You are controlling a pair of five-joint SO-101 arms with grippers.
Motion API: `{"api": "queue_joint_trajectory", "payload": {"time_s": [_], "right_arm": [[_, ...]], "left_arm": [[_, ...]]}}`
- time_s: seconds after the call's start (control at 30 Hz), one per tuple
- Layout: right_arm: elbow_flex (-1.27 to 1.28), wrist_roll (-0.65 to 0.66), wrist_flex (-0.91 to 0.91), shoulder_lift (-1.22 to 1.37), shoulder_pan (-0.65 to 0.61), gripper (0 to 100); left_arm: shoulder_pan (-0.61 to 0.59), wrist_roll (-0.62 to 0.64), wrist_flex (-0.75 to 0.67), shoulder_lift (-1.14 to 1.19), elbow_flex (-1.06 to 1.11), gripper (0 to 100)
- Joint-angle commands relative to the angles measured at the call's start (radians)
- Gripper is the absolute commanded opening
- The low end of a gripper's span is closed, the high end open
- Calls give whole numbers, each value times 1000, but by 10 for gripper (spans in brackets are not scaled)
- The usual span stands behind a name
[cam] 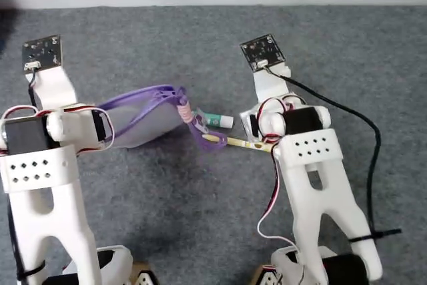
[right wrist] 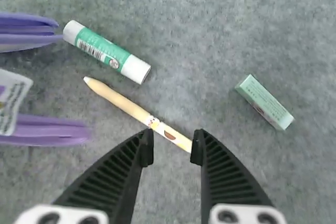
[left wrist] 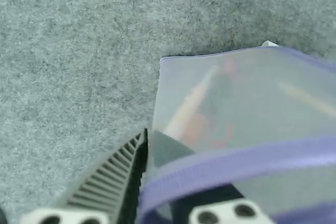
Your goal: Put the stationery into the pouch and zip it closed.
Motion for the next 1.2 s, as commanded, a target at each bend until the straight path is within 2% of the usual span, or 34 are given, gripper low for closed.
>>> {"api": "queue_joint_trajectory", "payload": {"time_s": [0.0,0.43,0.73,1.17], "right_arm": [[-8,14,-51,21,-28,122],[-8,18,-116,231,-130,122],[-8,92,-209,378,-177,122],[-44,91,-292,593,-171,118]], "left_arm": [[-17,-18,21,11,12,12],[-23,-20,21,12,12,12],[-21,-15,21,12,16,12],[-17,-15,21,12,16,12]]}}
